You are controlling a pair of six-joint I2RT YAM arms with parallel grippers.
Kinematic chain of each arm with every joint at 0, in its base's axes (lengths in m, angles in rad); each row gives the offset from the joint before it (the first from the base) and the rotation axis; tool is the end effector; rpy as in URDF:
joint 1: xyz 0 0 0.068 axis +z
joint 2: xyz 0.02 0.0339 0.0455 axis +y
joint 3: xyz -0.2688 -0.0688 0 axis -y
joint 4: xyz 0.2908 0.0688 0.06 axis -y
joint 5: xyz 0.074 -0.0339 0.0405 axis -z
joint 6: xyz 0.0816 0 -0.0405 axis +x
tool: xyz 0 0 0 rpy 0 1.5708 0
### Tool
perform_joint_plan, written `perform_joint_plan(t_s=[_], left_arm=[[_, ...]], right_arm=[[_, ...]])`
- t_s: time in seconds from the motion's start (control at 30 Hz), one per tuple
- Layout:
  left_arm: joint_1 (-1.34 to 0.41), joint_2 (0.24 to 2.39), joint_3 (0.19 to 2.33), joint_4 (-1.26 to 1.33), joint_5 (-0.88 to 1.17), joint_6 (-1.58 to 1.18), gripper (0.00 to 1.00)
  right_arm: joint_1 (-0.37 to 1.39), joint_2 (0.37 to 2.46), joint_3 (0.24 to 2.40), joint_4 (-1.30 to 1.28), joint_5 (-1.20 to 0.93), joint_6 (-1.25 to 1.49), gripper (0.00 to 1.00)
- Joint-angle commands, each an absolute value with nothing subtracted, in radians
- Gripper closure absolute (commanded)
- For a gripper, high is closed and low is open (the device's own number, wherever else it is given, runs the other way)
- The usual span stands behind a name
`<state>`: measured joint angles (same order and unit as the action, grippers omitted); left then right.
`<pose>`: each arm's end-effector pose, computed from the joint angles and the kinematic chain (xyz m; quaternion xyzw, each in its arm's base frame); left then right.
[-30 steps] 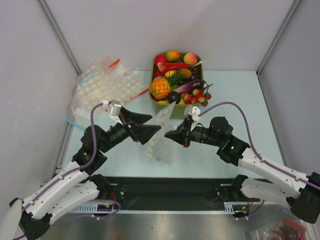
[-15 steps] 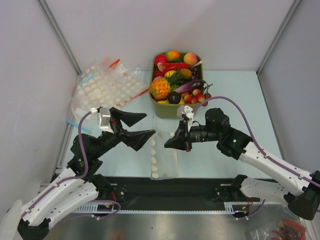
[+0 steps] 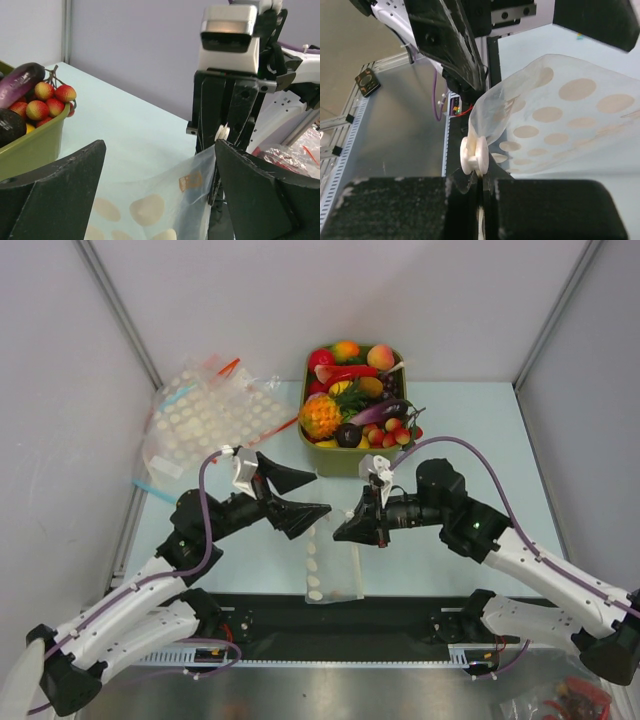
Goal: Place the food in the zip-top bag and seal the zipper
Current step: Open the zipper of the food storage bag.
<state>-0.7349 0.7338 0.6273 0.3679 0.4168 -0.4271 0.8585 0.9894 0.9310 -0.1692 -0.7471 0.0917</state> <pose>0.1704 -0.1985 0.3607 0.2535 0.5635 -0.5313 0.5796 0.1519 0.2607 0.3509 -0.4832 0.5910 0.5190 0.3845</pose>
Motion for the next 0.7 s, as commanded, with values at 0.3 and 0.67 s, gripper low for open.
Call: perform_joint_plan(t_s=[0.3,0.67], left_arm=[[-0.747,0.824,0.675,0.462,0.586,-0.456,0.21],[-0.750,0.838,0.681,0.469,0.597,-0.460,0.94]], right_arm=[[0.864,0.865,0.884,-0.084,-0.660,0.078,1.00],[0.859,0.833,0.861,-0.066,-0.529,0.087,0.82]])
